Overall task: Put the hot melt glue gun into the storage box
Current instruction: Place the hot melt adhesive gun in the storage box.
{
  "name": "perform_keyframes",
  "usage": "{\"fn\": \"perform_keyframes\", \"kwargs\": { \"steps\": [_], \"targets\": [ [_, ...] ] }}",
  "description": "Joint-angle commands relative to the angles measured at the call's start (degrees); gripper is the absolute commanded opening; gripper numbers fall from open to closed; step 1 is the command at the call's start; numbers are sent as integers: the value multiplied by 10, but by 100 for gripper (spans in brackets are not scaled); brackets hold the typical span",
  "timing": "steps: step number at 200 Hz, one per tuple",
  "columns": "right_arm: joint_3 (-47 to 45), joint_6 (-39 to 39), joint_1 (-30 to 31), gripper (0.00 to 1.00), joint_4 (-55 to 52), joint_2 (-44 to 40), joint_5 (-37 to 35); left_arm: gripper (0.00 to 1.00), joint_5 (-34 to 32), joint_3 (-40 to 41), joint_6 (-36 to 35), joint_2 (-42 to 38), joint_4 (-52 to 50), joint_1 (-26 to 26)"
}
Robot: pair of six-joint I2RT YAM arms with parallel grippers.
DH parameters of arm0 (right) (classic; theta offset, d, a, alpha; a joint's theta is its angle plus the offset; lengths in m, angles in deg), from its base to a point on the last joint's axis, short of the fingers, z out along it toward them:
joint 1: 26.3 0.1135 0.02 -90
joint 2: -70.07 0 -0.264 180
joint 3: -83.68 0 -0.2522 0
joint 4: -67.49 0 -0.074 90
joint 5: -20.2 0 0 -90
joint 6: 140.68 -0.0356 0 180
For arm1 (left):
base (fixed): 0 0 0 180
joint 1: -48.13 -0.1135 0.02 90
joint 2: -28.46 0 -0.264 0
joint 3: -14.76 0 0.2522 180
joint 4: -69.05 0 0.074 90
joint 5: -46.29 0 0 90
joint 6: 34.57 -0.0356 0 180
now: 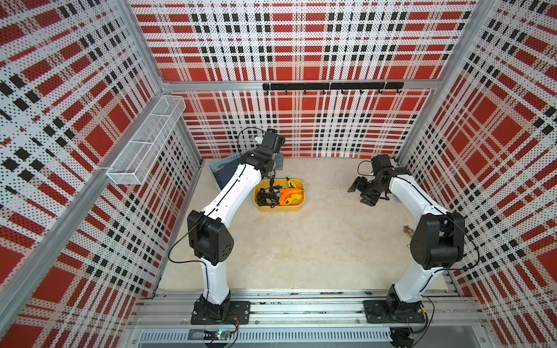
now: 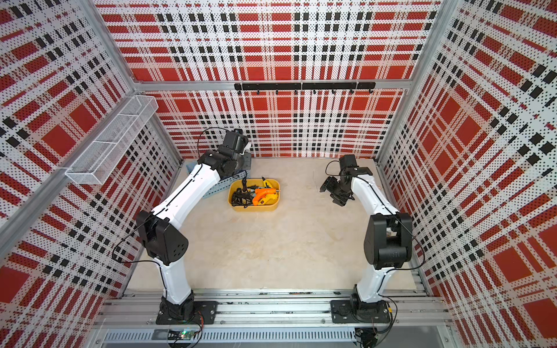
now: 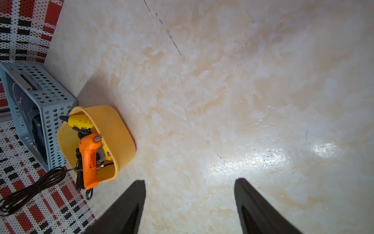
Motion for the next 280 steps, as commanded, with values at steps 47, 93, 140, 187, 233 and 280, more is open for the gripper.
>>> {"fn": "perform_keyframes", "kwargs": {
  "steps": [47,93,140,187,233,280],
  "targets": [
    [-4,-2,1,77,4,-2,-4,0,15,82,-25,-17,63,3],
    [-22,-6,2,77,10,-10,-4,2,50,123,-40,20,52,49],
    [-32,-7,1,77,12,-17,-4,4,86,121,-34,84,48,97],
    [-49,-7,2,77,15,-30,-4,10,72,126,-38,133,48,105],
    [-52,-5,2,77,11,-37,-6,10,25,133,-46,134,42,71],
    [-55,-7,2,77,14,-40,-5,10,-1,153,-66,119,44,26]
  ]
}}
